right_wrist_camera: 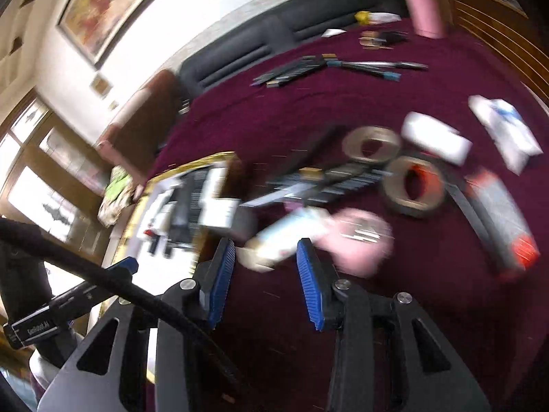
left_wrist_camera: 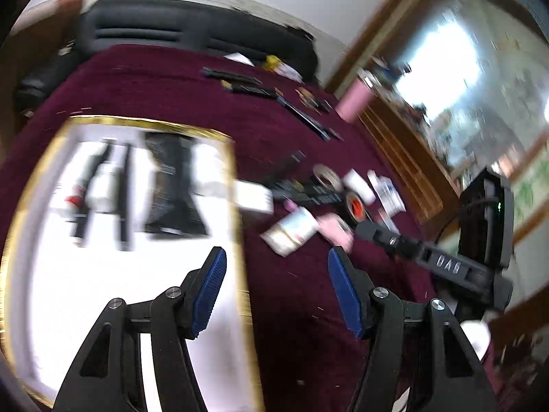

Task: Organize objects
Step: 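Withdraw both grippers from the box back over the table items, then grasp the small white rectangular packet with the left gripper, then grasp the pink fluffy pad with the right gripper while the left holds the white packet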

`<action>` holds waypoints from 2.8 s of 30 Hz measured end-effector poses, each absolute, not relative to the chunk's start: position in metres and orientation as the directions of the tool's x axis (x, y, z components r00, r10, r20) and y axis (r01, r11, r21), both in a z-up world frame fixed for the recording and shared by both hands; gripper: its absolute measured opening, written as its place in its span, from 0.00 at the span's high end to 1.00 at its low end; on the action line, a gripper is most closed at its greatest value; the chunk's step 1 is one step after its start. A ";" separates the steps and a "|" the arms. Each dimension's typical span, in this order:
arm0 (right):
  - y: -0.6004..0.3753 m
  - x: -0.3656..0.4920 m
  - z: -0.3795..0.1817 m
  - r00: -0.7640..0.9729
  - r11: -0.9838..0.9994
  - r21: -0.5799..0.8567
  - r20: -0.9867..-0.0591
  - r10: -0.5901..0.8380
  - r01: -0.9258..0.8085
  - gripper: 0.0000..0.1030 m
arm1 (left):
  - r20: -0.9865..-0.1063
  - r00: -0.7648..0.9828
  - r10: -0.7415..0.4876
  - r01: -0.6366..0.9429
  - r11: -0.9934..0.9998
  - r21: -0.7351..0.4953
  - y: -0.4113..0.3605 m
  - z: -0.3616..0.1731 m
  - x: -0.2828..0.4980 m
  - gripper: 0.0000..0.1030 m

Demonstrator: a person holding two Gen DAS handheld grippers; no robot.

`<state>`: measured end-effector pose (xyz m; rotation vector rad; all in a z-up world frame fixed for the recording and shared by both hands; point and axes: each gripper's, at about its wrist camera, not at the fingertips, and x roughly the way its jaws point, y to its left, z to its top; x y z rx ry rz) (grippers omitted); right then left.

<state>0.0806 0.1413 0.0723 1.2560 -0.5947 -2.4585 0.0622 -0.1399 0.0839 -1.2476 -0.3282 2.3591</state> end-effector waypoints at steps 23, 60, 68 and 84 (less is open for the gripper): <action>0.209 0.089 0.044 -0.553 -0.826 0.561 -0.671 -0.493 0.057 0.65 | -0.884 -0.438 0.161 -0.527 -0.843 0.108 0.007 0.015 0.001 0.47; 0.116 0.011 0.018 -0.456 -0.916 0.345 -0.795 -0.400 0.203 0.59 | -0.869 -0.391 0.303 -0.424 -0.897 -0.122 -0.013 0.018 0.015 0.90; 0.130 0.032 0.026 -0.456 -0.902 0.391 -0.780 -0.429 0.181 0.71 | -0.845 -0.389 0.366 -0.410 -0.890 -0.197 -0.021 0.026 0.034 0.90; 0.109 0.102 0.075 -0.452 -0.836 0.457 -0.703 -0.549 0.305 0.70 | -0.770 -0.437 0.465 -0.427 -0.861 -0.277 -0.057 0.073 0.124 0.90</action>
